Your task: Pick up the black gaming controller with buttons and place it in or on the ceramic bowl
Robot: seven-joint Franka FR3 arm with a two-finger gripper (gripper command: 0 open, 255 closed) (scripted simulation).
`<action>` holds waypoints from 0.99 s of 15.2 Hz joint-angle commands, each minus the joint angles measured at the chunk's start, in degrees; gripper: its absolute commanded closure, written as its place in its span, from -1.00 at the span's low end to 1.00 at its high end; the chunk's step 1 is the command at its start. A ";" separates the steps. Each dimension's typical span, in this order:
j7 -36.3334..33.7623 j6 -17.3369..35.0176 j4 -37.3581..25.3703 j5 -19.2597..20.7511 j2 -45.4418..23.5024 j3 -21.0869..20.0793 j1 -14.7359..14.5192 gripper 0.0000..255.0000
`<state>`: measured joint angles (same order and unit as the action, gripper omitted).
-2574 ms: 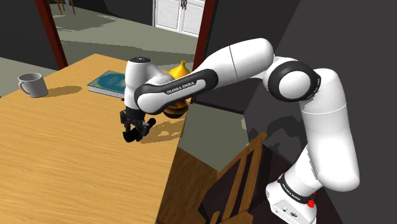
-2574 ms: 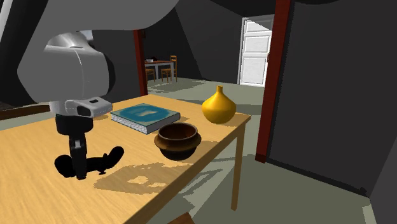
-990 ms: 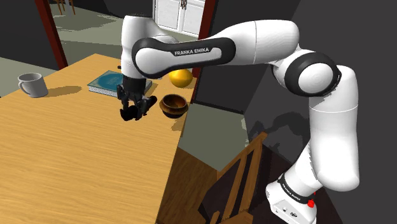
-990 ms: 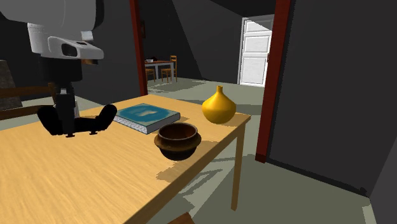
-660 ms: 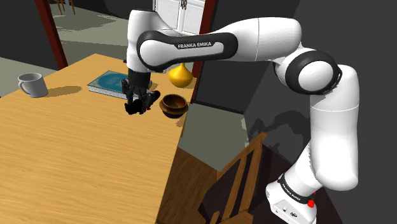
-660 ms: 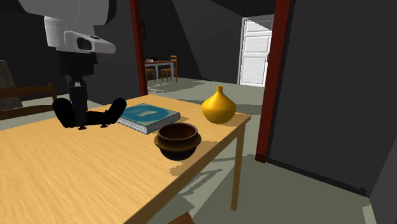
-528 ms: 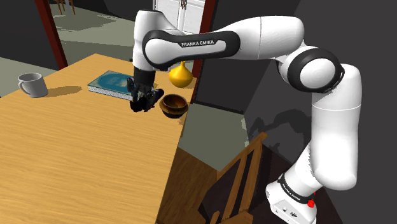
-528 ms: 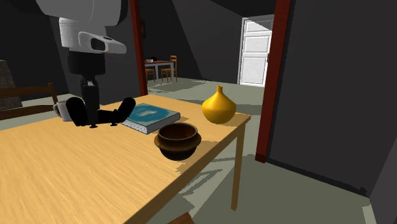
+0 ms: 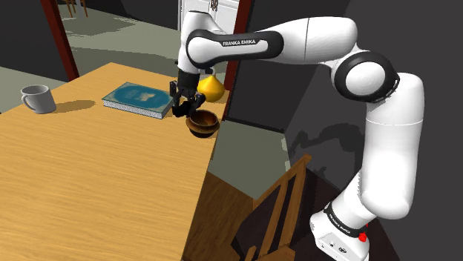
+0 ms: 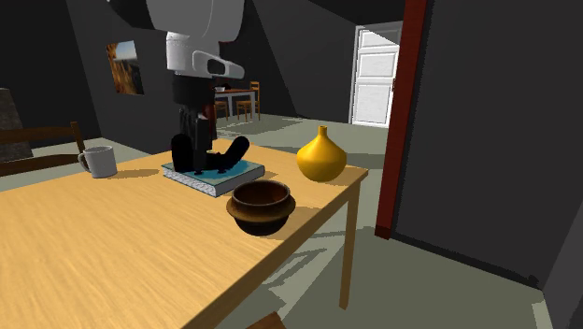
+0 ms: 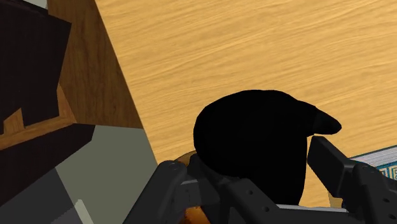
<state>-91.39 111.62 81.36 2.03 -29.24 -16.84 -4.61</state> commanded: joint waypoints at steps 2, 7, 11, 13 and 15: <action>3.51 -0.21 0.05 -0.50 0.03 0.71 2.65 1.00; 9.07 -1.85 -2.72 -0.97 -1.57 2.07 6.66 1.00; 11.05 -0.59 -2.61 -0.98 -2.92 2.60 8.05 1.00; 11.12 0.75 -1.63 -0.92 -3.28 2.65 8.06 1.00; 11.17 2.06 -0.72 -0.85 -3.69 2.71 8.07 1.00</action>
<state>-80.23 113.10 80.56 1.09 -32.49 -14.18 3.51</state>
